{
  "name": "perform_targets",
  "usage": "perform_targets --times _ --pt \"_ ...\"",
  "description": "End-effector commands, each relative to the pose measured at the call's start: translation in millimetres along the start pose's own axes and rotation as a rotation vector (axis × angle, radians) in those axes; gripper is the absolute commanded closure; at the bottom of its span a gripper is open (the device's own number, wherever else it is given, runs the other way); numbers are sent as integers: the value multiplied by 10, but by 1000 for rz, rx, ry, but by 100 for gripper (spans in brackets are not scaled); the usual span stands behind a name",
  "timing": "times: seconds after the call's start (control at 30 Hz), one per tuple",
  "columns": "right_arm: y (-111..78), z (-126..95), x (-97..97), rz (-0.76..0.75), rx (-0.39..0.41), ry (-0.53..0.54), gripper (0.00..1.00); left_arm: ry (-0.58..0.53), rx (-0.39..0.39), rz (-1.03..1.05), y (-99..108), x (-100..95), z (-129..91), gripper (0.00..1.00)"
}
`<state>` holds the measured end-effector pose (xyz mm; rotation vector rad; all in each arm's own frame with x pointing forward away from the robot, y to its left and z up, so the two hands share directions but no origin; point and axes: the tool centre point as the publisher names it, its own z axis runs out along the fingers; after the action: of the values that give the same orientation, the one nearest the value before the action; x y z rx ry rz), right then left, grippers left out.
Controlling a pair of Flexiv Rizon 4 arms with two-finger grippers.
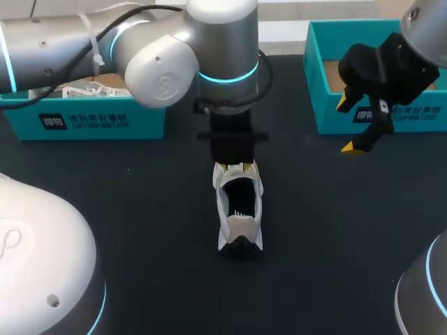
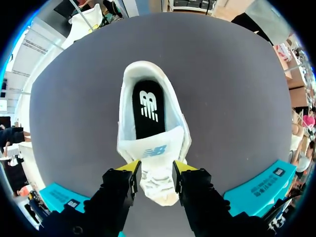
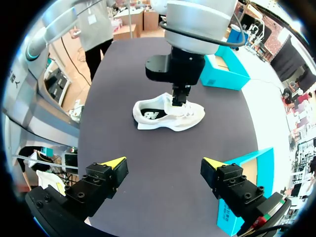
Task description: Take the shoe out of the shoebox, open the shoe tongue, remove and reinsert the insole, then place the shoe into the shoebox
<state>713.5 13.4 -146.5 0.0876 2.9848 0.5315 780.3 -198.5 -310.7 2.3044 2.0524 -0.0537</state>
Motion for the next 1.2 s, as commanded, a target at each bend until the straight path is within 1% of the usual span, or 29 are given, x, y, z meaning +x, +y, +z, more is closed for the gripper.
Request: perform_targets --times 0.03,0.17,0.3,0.37,0.53,0.63,0.83,1.03,1.2 --pt "19 15 -22 2 5 3 0 0 -3 1 -39 13 23 59" --pt "19 15 -22 2 5 3 0 -4 -2 -4 -4 22 -11 60" --pt "19 15 -22 2 5 3 0 -1 8 -9 55 -14 1 58" --pt "19 15 -22 2 5 3 0 0 36 -8 70 -43 16 58" --pt "19 15 -22 2 5 3 0 5 34 18 0 -120 37 59" --pt "19 15 -22 2 5 3 0 12 22 30 -40 -127 35 60" --pt "19 15 -22 2 5 3 0 39 30 52 -93 -32 32 60" --pt "19 15 -22 2 5 3 0 83 33 79 -186 85 86 60" --pt "19 15 -22 2 5 3 0 89 36 79 -209 98 104 60"
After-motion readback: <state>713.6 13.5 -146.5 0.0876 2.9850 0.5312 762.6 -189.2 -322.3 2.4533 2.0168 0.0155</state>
